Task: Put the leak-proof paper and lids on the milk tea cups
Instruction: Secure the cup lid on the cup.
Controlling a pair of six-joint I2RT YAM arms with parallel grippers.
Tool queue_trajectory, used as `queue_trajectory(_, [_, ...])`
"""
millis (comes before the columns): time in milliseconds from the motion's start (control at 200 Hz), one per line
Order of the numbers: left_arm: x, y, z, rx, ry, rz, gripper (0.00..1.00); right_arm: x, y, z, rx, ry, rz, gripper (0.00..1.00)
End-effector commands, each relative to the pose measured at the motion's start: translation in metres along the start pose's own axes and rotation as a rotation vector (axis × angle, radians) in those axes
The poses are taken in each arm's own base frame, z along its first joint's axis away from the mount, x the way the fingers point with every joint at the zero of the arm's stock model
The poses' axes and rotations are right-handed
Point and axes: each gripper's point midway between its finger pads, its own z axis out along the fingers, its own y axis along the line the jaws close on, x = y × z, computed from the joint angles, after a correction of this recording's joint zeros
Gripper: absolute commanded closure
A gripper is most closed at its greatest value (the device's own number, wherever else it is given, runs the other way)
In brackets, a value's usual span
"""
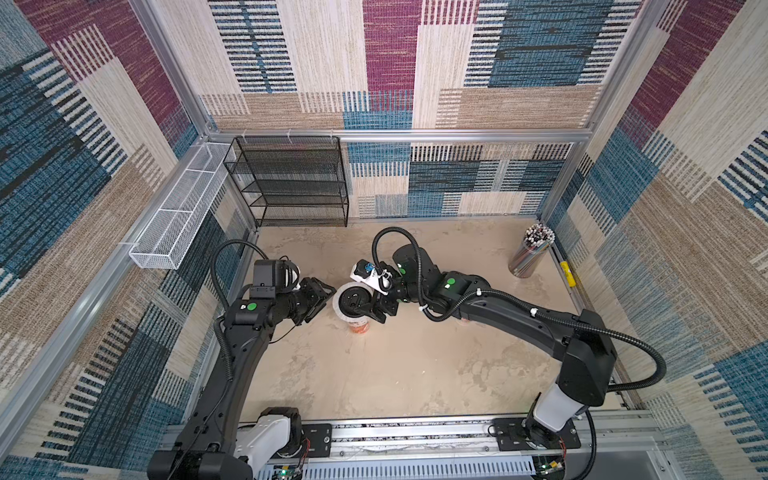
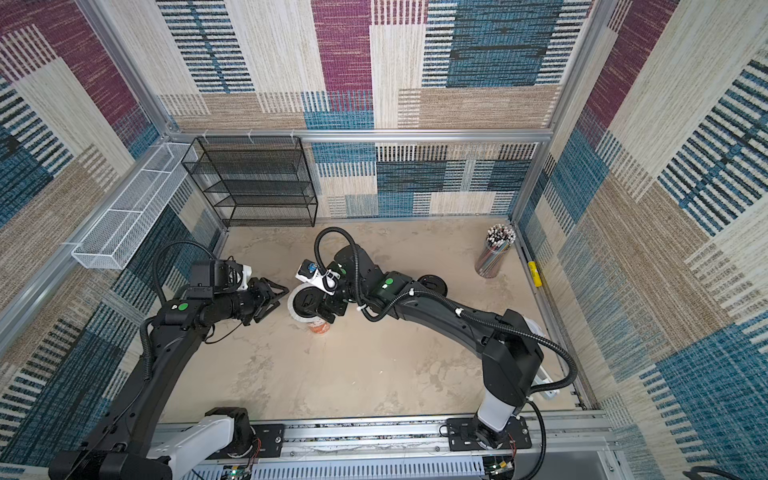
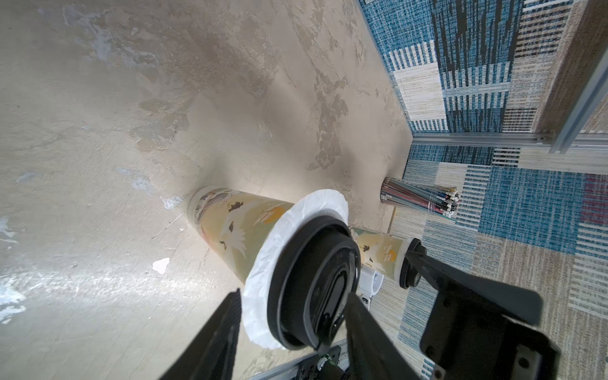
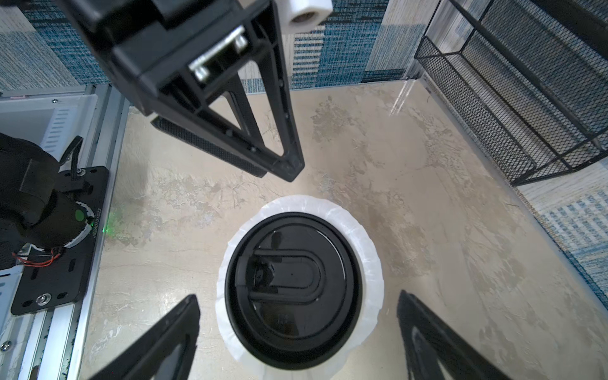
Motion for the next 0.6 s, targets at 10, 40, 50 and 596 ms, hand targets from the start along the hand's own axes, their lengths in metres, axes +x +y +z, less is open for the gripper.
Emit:
queue_trajectory(10, [-0.004, -0.004, 0.0, 0.018, -0.011, 0.022, 0.46, -0.007, -0.002, 0.004, 0.002, -0.021, -0.02, 0.03])
queue_trajectory(40, [-0.004, -0.004, 0.001, 0.018, -0.01, 0.019, 0.46, -0.006, -0.003, 0.006, 0.002, -0.018, -0.019, 0.03])
queue_trajectory(50, [-0.003, -0.004, 0.001, 0.018, -0.01, 0.019, 0.46, -0.006, -0.003, 0.006, 0.003, -0.017, -0.019, 0.03])
queue_trajectory(596, [-0.005, -0.002, 0.003, 0.014, -0.011, 0.015, 0.48, 0.005, -0.001, 0.026, -0.042, 0.022, -0.021, 0.04])
